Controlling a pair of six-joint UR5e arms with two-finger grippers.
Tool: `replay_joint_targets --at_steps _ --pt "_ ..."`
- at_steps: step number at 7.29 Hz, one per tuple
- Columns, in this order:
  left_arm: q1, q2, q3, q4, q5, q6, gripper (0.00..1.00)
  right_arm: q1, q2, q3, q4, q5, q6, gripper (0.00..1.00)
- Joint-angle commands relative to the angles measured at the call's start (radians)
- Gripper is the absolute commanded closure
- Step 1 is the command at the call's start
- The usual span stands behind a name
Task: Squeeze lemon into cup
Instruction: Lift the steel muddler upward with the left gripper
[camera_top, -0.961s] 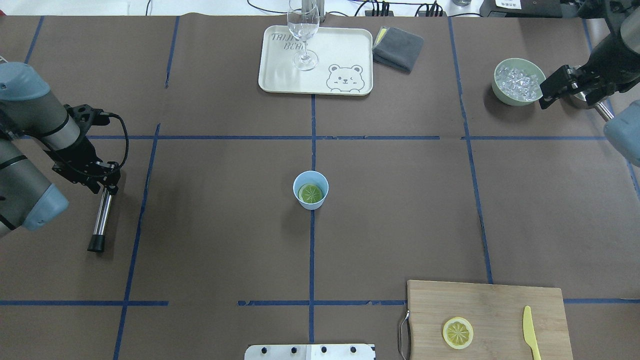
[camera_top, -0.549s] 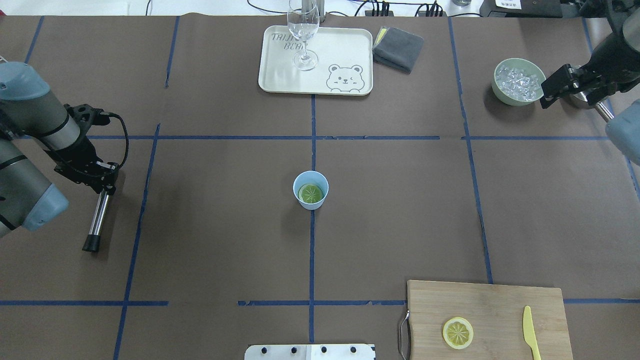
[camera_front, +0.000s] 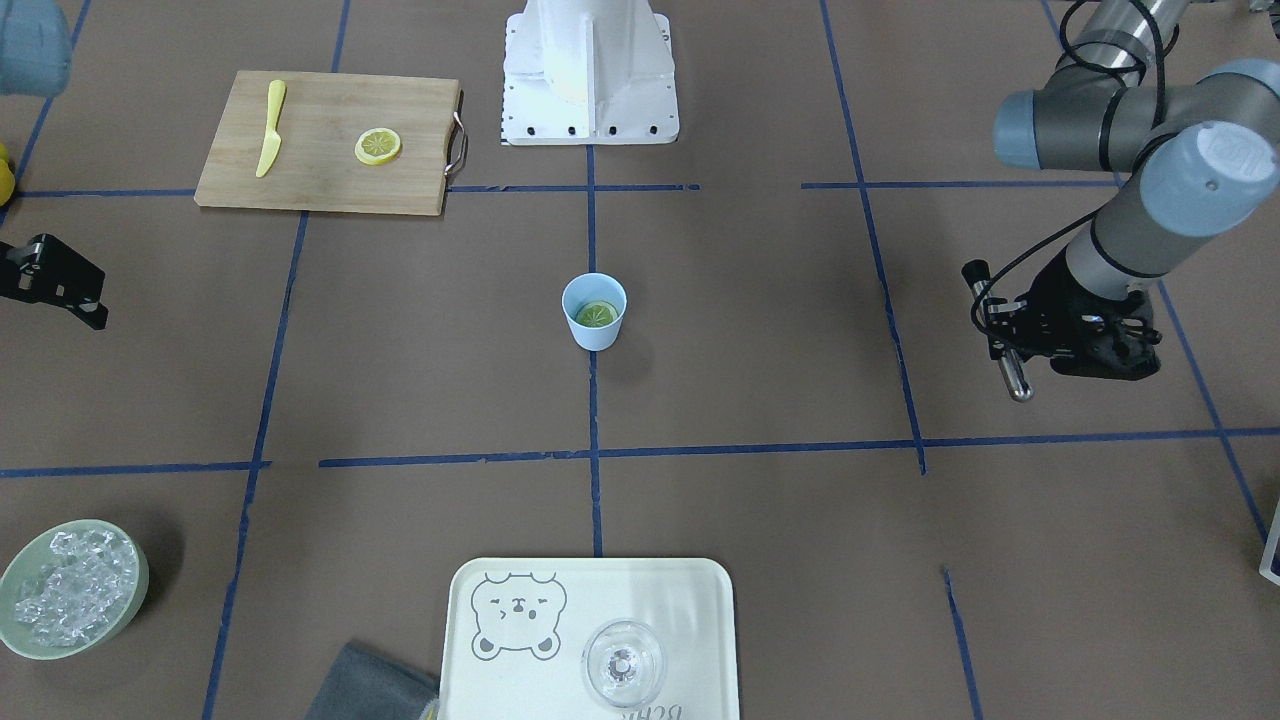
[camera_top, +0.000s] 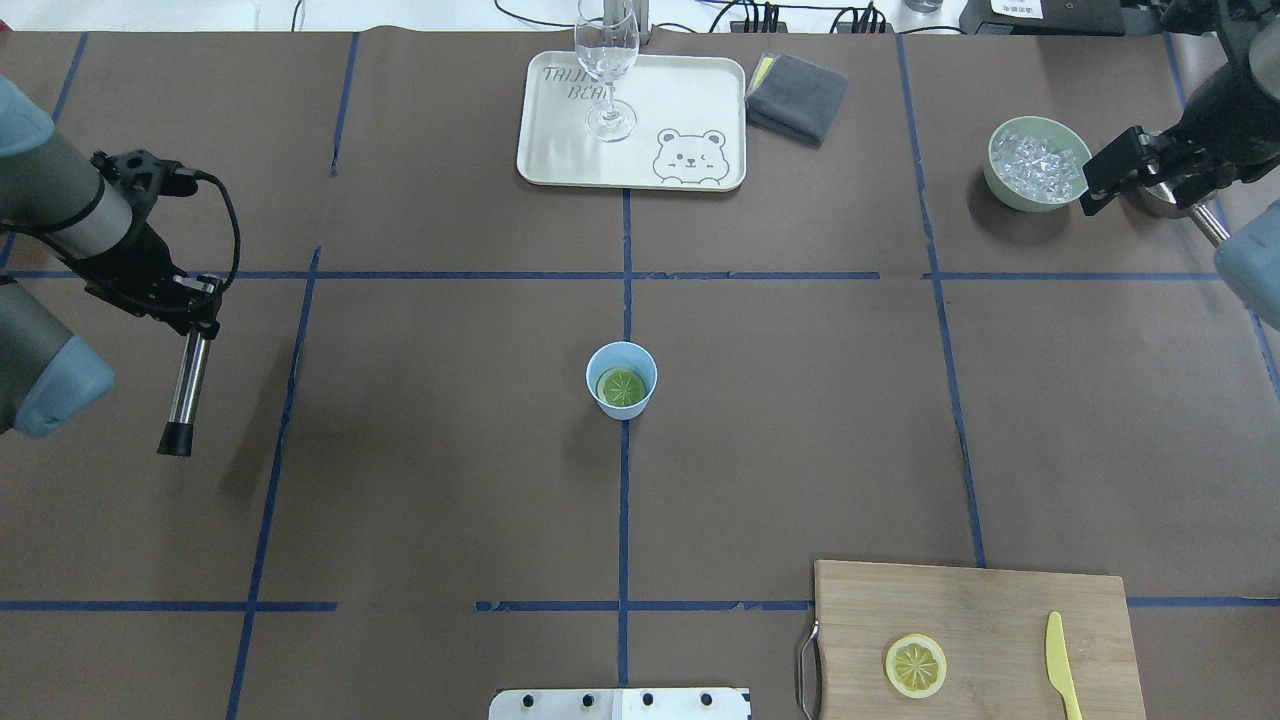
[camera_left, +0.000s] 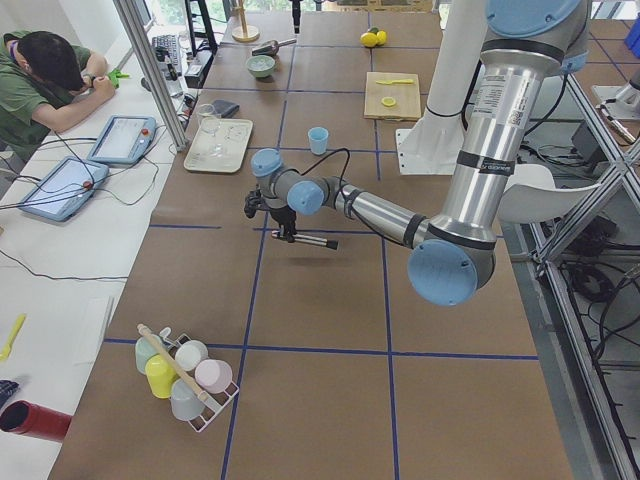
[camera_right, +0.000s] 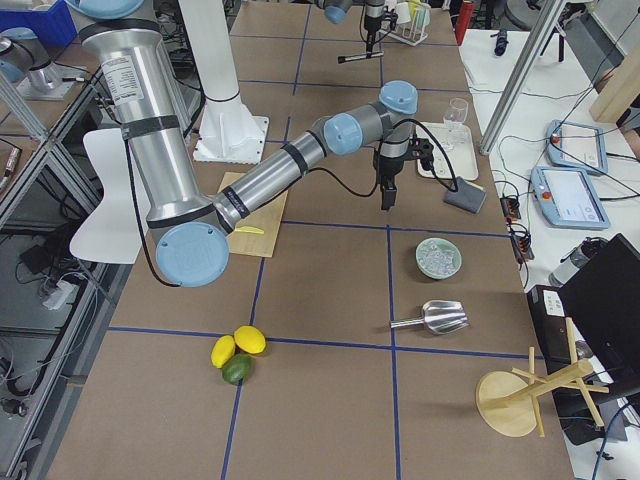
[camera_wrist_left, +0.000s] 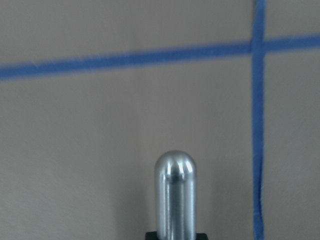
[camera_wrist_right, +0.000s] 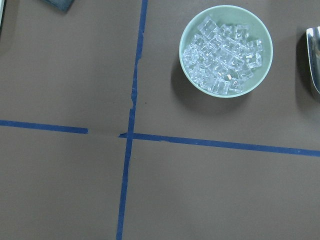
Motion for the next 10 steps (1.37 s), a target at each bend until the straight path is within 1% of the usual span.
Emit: replay_joint_targets --at_steps 1,3,4,5,6,7,8,9,10 --pt "-0.027 -0.11 -0.096 0.004 0.206 0.008 1.0 0.0 -0.002 0.002 -0.001 0.022 0.0 0.0" --pt "-0.022 -0.228 -0.106 0.005 0.203 -0.007 1.0 0.0 -0.019 0.004 0.0 0.028 -0.002 0.0" --pt "-0.019 -0.266 -0.117 -0.023 0.2 0.002 1.0 0.0 -0.019 0.004 0.0 0.027 -0.002 0.0" --pt "-0.016 -0.258 -0.129 -0.221 0.211 -0.005 1.0 0.002 -0.023 0.008 0.0 0.025 -0.002 0.0" --pt "0.004 -0.232 -0.126 -0.357 0.252 -0.008 1.0 0.003 -0.037 0.008 0.0 0.024 -0.003 0.0" --pt "0.074 -0.227 -0.135 -0.419 0.389 -0.071 1.0 0.029 -0.063 0.008 0.002 0.025 -0.017 0.0" --pt "0.176 -0.227 -0.141 -0.483 0.536 -0.159 1.0 0.067 -0.109 0.008 0.034 0.028 -0.018 0.0" --pt "0.276 -0.225 -0.143 -0.567 0.728 -0.227 1.0 0.099 -0.175 0.001 0.102 0.044 -0.058 0.0" --pt "0.355 -0.225 -0.146 -0.588 0.863 -0.235 1.0 0.151 -0.209 -0.006 0.112 0.068 -0.127 0.0"
